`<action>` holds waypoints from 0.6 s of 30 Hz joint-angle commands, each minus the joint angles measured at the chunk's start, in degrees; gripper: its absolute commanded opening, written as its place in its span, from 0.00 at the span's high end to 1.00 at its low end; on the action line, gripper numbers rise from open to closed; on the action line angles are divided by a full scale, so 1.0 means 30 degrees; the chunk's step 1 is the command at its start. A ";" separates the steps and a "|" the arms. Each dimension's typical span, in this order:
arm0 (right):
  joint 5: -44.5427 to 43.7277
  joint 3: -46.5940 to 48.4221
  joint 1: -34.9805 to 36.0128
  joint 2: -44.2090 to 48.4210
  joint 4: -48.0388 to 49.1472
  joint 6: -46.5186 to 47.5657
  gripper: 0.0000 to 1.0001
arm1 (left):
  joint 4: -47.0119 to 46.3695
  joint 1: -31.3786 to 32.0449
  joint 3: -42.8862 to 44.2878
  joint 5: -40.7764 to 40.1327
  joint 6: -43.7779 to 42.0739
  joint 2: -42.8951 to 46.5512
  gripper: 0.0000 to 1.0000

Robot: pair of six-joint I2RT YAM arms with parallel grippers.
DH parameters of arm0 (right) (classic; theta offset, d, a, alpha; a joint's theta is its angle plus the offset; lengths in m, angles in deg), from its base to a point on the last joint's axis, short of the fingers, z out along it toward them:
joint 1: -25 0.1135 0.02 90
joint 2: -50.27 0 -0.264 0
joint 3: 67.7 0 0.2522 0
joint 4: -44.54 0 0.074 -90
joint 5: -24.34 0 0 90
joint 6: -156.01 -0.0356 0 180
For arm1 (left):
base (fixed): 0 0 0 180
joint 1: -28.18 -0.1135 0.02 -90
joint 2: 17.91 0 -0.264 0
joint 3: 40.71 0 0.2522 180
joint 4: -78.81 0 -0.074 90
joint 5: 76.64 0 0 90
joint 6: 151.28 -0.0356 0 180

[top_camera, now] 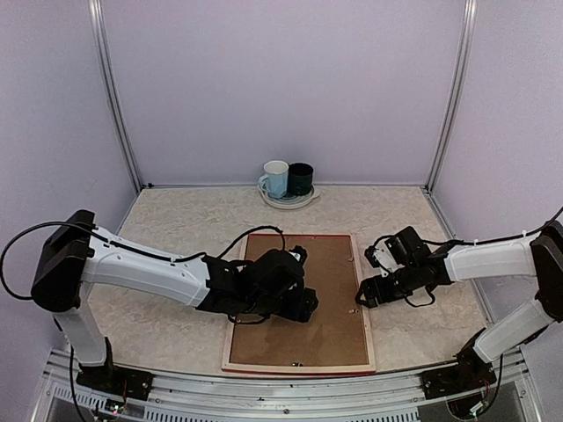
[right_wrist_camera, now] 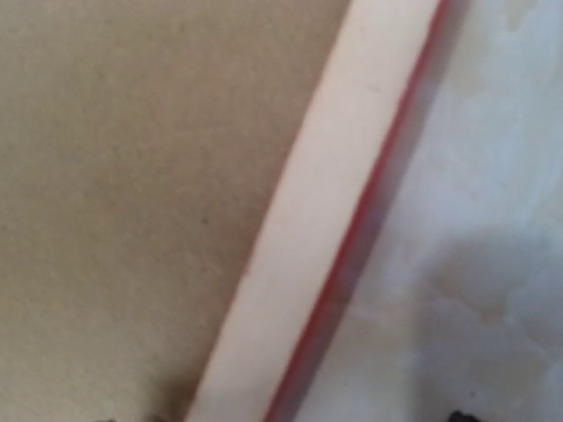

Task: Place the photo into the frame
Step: Position the photo frame at the center of the board.

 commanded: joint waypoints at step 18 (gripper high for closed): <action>-0.1716 0.1663 0.0234 -0.3046 0.1900 -0.2639 0.66 | 0.0165 -0.2556 -0.2079 -0.1945 -0.0892 0.1410 0.25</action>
